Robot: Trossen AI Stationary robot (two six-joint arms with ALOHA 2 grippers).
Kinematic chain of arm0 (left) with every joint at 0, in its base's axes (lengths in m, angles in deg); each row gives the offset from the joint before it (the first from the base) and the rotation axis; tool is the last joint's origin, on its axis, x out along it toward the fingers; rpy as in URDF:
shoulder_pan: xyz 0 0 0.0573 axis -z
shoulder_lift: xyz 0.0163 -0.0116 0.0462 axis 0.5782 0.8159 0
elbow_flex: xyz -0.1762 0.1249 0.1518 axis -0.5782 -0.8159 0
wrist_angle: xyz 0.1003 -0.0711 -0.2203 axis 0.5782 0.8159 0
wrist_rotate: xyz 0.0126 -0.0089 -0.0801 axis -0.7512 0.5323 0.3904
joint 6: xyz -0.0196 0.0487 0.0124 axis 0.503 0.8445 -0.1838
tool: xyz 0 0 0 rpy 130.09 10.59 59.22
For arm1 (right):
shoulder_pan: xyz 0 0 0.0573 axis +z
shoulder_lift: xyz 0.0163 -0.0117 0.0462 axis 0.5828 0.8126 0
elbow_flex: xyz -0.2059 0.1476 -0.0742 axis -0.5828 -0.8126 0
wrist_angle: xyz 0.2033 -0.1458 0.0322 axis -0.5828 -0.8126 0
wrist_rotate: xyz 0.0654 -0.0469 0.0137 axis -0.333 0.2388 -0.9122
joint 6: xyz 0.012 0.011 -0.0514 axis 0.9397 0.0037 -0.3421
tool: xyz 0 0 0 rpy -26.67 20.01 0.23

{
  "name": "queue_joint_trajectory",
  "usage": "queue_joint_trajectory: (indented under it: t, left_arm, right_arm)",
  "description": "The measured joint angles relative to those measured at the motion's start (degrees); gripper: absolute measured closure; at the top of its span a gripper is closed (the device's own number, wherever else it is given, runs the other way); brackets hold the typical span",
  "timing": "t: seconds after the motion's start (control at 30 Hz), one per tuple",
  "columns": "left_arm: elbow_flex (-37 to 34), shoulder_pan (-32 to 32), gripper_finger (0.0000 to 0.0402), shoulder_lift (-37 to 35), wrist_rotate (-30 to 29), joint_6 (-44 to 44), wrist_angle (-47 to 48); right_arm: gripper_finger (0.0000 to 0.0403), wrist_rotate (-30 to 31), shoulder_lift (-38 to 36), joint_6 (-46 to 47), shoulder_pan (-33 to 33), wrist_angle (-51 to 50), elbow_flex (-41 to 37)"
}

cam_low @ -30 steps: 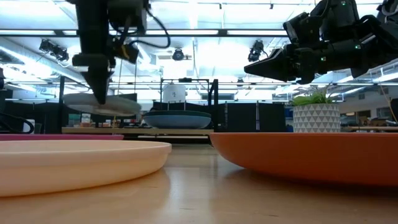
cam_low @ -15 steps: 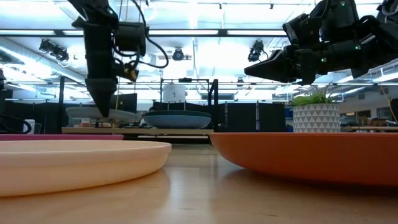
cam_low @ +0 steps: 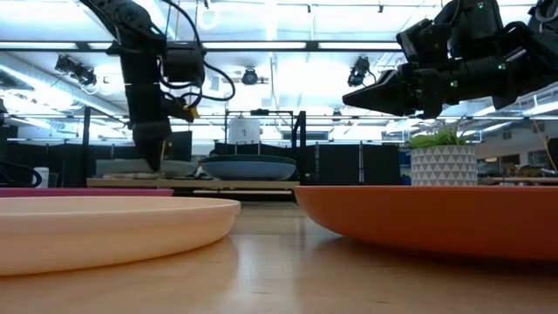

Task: Place and stack plates onto a shelf
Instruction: Put the light blue plate on the shelf

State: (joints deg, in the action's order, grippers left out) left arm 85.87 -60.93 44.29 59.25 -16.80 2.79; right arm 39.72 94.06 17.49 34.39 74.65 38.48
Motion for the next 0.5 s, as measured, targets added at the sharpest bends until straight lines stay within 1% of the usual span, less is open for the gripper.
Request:
queue_joint_trajectory:
  t: [0.17, 0.37, 0.5]
  left_arm:
    - [0.00, 0.00, 0.0383, 0.00, 1.01, -0.35, -0.83]
    - [0.00, 0.00, 0.0364, 0.00, 1.00, -0.72, -0.87]
    - [0.00, 0.00, 0.0358, 0.00, 1.00, -0.76, -1.00]
  right_arm:
    - [0.0321, 0.01, 0.00, 0.00, 0.00, 0.00, 0.00]
    - [0.0321, 0.00, 0.00, 0.00, 0.00, -0.01, 0.00]
    - [0.0321, 0.00, 0.00, 0.00, 0.00, 0.00, 0.00]
